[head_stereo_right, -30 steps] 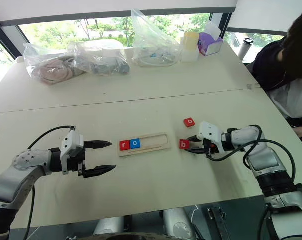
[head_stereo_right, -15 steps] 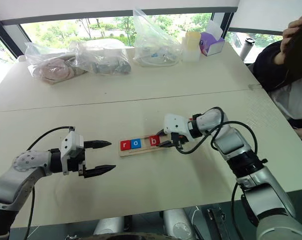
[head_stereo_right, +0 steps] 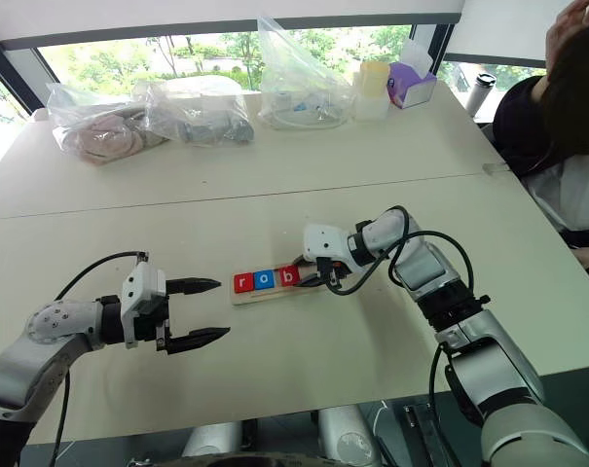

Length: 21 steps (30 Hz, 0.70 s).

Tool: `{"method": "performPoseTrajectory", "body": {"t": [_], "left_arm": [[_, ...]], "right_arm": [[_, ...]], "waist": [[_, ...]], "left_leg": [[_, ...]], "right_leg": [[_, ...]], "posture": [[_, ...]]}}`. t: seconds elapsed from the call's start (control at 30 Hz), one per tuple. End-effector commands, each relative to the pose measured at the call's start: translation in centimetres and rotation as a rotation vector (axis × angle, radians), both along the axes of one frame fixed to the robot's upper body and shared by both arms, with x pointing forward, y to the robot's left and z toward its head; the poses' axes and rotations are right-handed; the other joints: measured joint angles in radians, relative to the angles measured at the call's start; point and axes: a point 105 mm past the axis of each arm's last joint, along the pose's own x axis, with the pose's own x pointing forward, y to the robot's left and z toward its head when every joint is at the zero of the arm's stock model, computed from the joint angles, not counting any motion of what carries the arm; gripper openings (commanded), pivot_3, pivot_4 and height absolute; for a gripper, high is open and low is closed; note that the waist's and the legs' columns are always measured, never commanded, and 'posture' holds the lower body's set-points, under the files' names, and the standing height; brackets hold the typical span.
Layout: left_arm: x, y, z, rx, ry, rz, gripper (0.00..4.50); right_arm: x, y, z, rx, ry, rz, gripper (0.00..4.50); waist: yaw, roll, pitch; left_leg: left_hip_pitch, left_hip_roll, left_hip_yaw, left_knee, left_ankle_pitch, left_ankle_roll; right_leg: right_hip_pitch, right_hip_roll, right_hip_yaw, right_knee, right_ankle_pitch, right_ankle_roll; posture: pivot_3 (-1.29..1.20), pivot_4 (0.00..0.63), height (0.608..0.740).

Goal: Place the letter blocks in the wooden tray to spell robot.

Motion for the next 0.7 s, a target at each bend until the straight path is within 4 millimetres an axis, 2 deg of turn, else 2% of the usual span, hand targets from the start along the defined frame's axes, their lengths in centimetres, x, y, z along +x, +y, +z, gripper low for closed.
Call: {"method": "performPoseTrajectory", "body": {"t": [0.03,0.53,0.7], "left_arm": [[0.1,-0.4,1.1,-0.017,-0.045,-0.010,4.50],[0.2,-0.5,1.2,-0.016,-0.054,-0.006,4.50],[0.3,-0.5,1.2,-0.018,-0.056,-0.002,4.50]], "right_arm": [[0.5,0.6,1.3,0.026,-0.048,0.016,1.09],[0.9,1.7,1.3,0.047,-0.047,0.015,1.09],[0.8,1.7,1.4,0.044,-0.043,0.018,3.64]], "waist": [[0.000,0.000,0.000],[0.000,0.000,0.000],[0.000,0.000,0.000]], "left_leg": [[0.000,0.000,0.000,0.000,0.000,0.000],[0.000,0.000,0.000,0.000,0.000,0.000],[0.000,0.000,0.000,0.000,0.000,0.000]], "right_leg": [[0.000,0.000,0.000,0.000,0.000,0.000],[0.000,0.000,0.000,0.000,0.001,0.001],[0.000,0.000,0.000,0.000,0.001,0.001]], "posture": [[0.00,0.150,0.740],[0.00,0.150,0.740],[0.00,0.150,0.740]]}}
